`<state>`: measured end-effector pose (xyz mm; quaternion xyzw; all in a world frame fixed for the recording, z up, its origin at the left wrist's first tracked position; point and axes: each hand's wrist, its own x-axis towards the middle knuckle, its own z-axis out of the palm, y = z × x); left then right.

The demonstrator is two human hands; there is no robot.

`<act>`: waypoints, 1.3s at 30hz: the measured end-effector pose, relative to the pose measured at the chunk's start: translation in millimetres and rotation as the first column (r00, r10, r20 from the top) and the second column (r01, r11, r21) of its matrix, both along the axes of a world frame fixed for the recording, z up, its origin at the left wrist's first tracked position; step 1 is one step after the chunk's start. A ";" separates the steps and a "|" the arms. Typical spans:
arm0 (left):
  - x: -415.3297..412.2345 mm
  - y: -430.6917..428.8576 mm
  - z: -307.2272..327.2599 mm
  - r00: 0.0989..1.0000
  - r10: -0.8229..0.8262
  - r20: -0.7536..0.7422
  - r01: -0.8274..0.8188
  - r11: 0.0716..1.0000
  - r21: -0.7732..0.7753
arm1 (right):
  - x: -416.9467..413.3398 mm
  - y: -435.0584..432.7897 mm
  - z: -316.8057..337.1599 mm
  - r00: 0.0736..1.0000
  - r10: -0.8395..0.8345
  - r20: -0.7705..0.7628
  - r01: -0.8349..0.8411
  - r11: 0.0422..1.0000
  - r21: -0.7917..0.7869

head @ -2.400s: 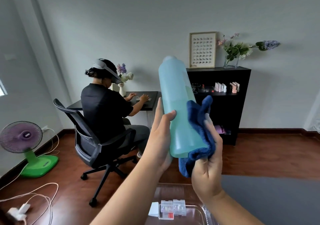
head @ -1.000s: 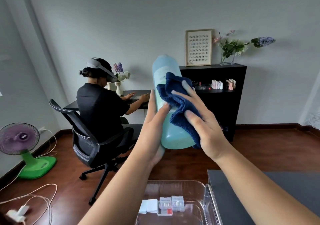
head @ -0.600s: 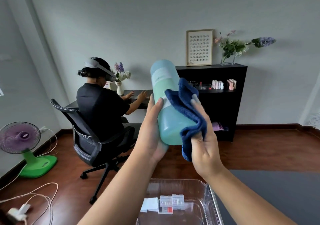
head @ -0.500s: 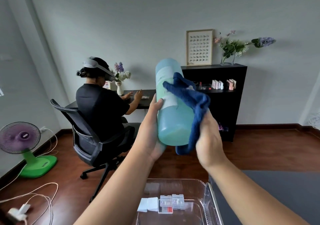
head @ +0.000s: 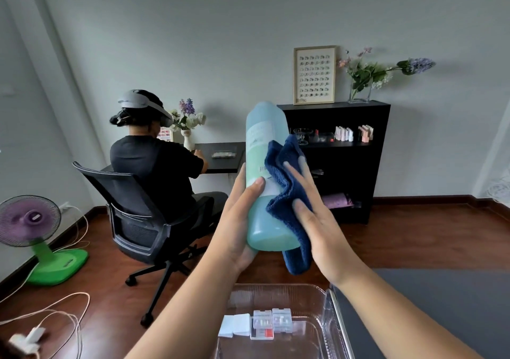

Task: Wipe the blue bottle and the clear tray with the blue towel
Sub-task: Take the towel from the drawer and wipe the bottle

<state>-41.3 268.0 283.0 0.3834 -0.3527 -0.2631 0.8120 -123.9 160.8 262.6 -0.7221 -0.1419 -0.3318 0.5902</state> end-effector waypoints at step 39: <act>9.4 10.0 -23.9 0.961 0.092 0.262 -0.177 0.930 0.322 | 13.4 -10.1 -11.8 0.985 -0.114 -0.127 0.110 0.993 -0.033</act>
